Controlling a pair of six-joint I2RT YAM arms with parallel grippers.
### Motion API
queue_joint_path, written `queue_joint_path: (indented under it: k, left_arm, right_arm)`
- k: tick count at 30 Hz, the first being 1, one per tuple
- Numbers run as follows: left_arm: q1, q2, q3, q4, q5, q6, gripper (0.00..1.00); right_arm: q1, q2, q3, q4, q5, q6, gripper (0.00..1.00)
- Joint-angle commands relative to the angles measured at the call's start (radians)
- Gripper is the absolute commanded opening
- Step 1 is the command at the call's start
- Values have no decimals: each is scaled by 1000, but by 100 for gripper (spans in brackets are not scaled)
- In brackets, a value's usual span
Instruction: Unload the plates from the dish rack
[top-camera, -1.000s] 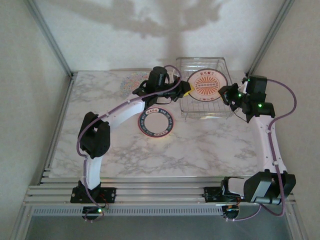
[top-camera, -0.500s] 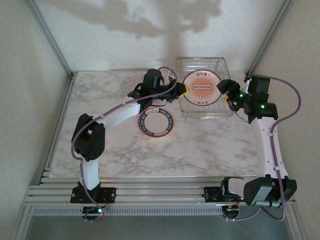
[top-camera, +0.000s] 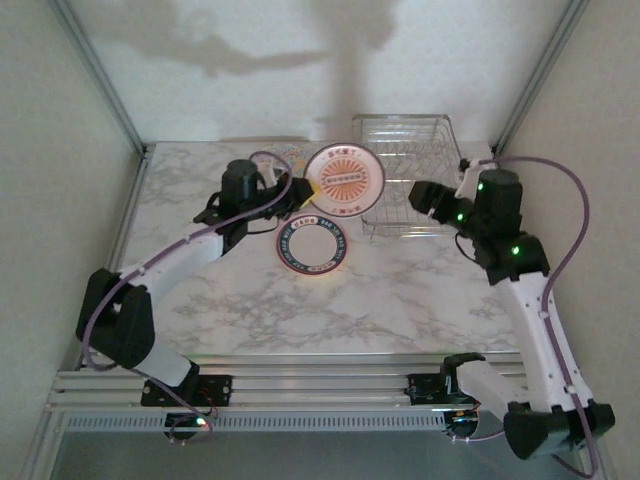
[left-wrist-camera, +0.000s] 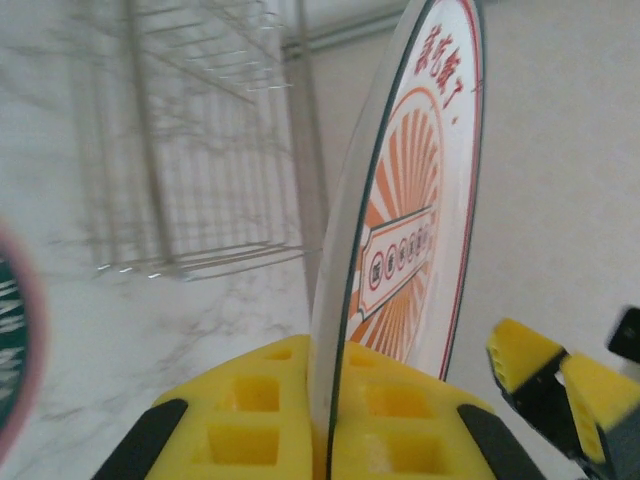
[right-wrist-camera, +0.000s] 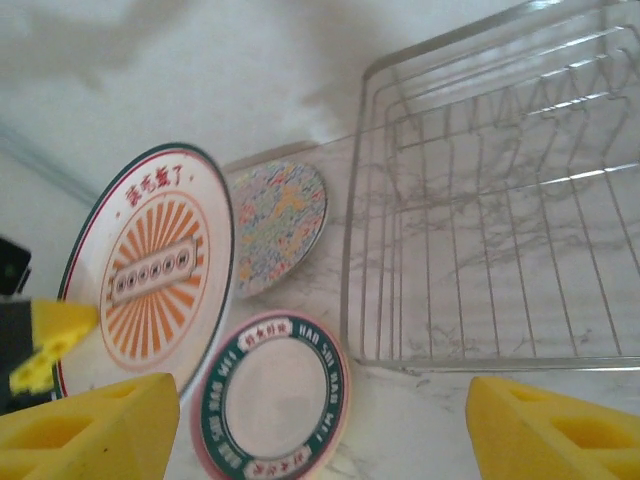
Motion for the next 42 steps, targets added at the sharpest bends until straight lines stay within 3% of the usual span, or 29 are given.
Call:
queue_joint_path:
  k: [1, 11, 42]
  left_arm:
    - [38, -86, -114, 15, -48, 33, 0]
    - [64, -122, -387, 119, -153, 2, 0]
    - [6, 108, -278, -37, -223, 109, 0]
  right_arm:
    - [63, -53, -93, 114, 58, -208, 77]
    - [145, -66, -203, 182, -43, -255, 79]
    - [159, -21, -185, 198, -89, -247, 79]
